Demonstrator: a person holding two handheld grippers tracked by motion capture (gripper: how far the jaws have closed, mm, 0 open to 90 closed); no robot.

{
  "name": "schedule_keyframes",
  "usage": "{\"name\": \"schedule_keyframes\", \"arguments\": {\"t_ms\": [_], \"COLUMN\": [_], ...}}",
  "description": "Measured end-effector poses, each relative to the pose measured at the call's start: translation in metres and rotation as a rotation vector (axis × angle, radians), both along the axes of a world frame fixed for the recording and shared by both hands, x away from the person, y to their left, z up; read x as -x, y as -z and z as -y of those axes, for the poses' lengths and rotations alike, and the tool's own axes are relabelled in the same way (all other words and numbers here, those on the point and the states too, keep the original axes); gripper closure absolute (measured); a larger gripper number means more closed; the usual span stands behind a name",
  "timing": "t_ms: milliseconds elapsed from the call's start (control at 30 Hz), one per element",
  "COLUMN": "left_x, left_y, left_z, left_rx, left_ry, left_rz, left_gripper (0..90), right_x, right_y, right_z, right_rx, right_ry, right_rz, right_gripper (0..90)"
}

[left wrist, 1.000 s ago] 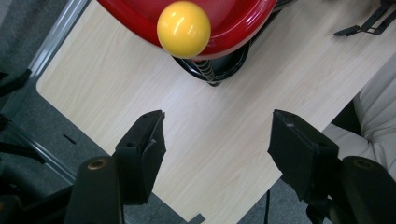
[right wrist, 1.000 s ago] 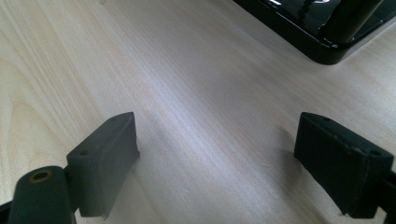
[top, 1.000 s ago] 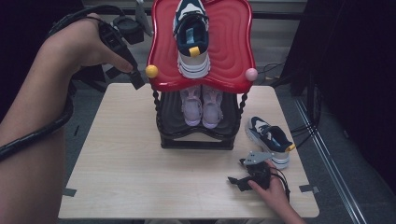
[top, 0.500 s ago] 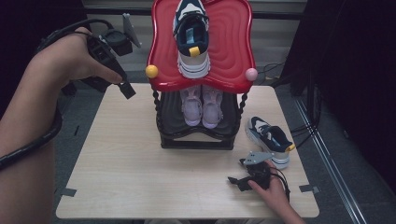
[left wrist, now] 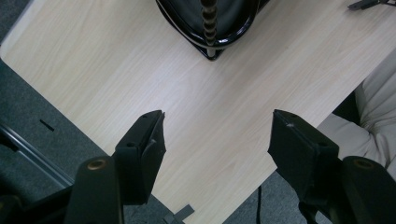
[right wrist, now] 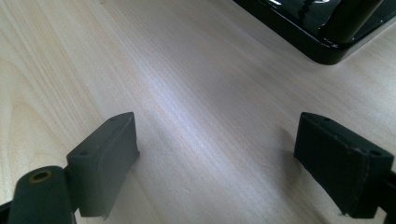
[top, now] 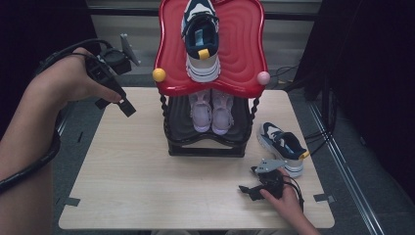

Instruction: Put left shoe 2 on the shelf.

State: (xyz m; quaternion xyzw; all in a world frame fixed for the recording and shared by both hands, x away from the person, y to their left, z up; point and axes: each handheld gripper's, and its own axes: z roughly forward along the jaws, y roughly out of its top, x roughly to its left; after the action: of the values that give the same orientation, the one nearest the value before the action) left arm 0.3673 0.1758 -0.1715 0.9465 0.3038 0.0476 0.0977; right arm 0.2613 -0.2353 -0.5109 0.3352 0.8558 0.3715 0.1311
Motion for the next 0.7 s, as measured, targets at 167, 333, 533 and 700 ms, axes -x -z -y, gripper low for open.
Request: {"name": "schedule_keyframes", "arguments": {"t_ms": [167, 333, 533, 700], "left_x": [0.003, 0.007, 0.013, 0.016], "left_y": [0.016, 0.03, 0.046, 0.062], "left_z": [-0.005, -0.01, -0.014, -0.017], "left_rx": [-0.007, 0.006, 0.023, 0.039], "left_ry": [0.005, 0.009, 0.016, 0.023], "left_rz": [-0.013, -0.016, -0.02, -0.025], "left_gripper": [35.5, 35.4, 34.9, 34.9], "right_x": [0.0, 0.0, 0.0, 0.0], "right_y": [0.0, 0.0, 0.0, 0.0], "right_z": [0.0, 0.0, 0.0, 0.0], "right_rx": [0.002, 0.002, 0.002, 0.0], "right_ry": [0.0, 0.0, 0.0, 0.002], "right_rz": [-0.001, -0.001, -0.002, 0.002], "right_gripper": [12.6, 12.6, 12.6, 12.6]}}
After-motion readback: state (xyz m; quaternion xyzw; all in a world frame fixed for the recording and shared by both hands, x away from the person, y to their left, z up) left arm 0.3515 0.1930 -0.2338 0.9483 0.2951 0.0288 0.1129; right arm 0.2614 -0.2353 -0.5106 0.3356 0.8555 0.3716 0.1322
